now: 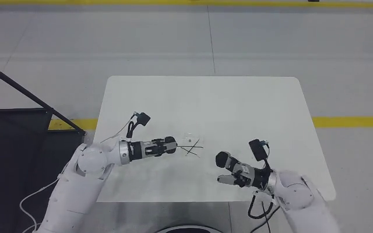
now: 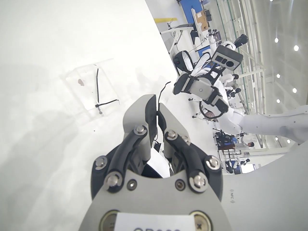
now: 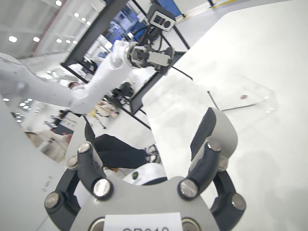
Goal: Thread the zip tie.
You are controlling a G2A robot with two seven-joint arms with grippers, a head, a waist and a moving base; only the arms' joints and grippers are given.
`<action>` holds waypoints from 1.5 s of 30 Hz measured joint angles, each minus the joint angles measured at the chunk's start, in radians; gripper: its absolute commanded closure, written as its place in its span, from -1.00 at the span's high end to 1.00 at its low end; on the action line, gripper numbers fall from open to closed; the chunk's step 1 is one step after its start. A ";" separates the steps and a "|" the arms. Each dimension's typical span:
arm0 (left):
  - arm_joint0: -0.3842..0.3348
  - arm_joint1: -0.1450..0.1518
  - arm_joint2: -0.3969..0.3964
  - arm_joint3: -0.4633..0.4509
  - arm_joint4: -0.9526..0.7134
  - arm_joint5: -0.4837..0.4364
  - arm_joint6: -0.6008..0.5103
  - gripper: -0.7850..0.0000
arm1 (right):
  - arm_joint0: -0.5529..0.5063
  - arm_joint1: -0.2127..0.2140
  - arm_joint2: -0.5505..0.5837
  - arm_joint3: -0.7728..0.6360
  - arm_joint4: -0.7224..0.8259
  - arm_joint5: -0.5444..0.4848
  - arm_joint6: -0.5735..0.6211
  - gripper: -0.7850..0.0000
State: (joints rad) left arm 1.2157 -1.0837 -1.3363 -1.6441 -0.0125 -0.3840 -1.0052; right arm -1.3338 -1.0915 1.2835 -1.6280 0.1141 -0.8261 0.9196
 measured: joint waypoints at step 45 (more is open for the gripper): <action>-0.009 0.009 0.070 -0.058 0.043 0.046 0.055 -1.00 | 0.166 -0.017 -0.160 0.124 0.015 0.271 -0.076 -0.06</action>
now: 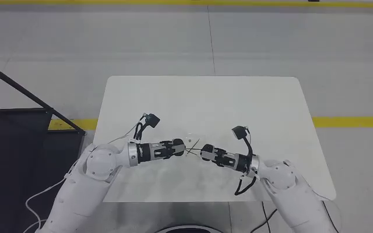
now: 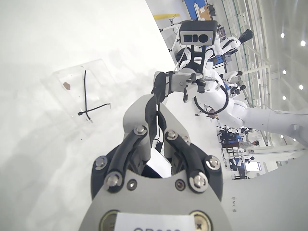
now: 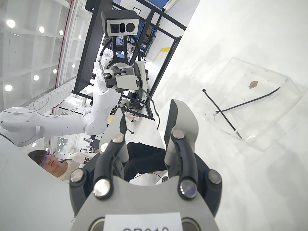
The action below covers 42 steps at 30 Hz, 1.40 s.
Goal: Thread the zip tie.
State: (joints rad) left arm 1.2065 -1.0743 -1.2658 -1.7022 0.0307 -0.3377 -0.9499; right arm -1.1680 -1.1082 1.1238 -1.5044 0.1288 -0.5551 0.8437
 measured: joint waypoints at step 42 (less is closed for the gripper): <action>-0.013 0.014 0.029 0.001 -0.019 0.013 0.041 1.00 | 0.002 0.006 0.007 0.015 0.045 -0.012 -0.007 -1.00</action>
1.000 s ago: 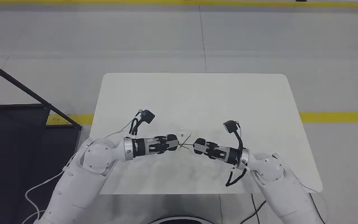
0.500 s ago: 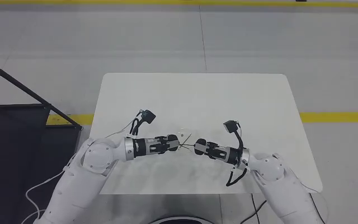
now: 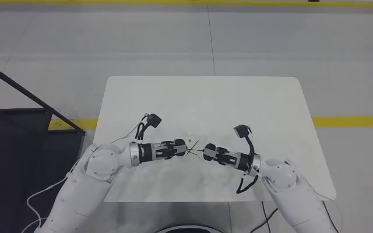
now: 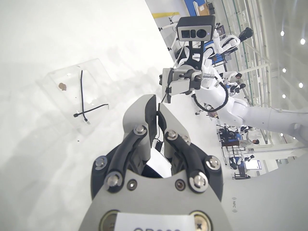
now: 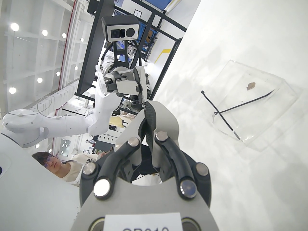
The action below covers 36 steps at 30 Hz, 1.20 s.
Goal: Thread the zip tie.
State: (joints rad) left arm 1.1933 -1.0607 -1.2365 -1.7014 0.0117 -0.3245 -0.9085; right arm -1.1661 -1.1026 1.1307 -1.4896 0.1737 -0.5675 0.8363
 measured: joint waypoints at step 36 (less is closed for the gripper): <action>0.093 -0.039 0.059 -0.010 0.050 -0.067 0.513 1.00 | -0.119 -0.014 0.029 -0.118 0.016 0.037 -0.310 -1.00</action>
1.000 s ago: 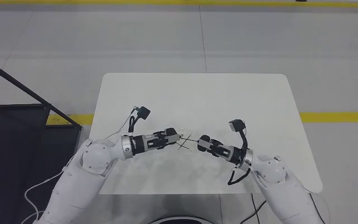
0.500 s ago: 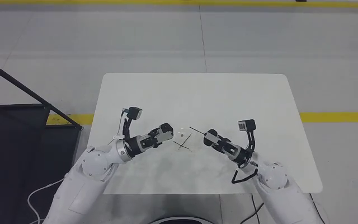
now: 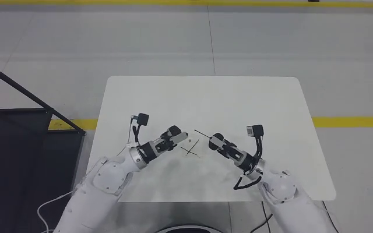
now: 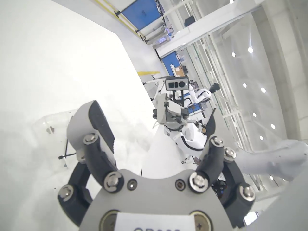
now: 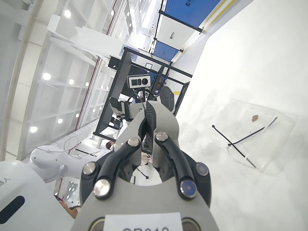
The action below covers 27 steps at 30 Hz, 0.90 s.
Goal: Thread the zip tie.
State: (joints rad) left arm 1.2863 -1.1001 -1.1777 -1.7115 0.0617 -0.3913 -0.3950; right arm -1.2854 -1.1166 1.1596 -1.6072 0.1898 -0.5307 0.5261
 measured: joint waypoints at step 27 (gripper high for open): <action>-0.008 -0.061 0.132 0.059 0.173 -0.092 0.304 -0.18 | -0.004 -0.025 -0.020 -0.010 -0.056 0.063 -0.107 -1.00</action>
State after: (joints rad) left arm 1.2780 -1.1612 -1.0458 -1.6523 0.2343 -0.4829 -0.0915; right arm -1.2891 -1.1412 1.1400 -1.6173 0.1336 -0.4681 0.4187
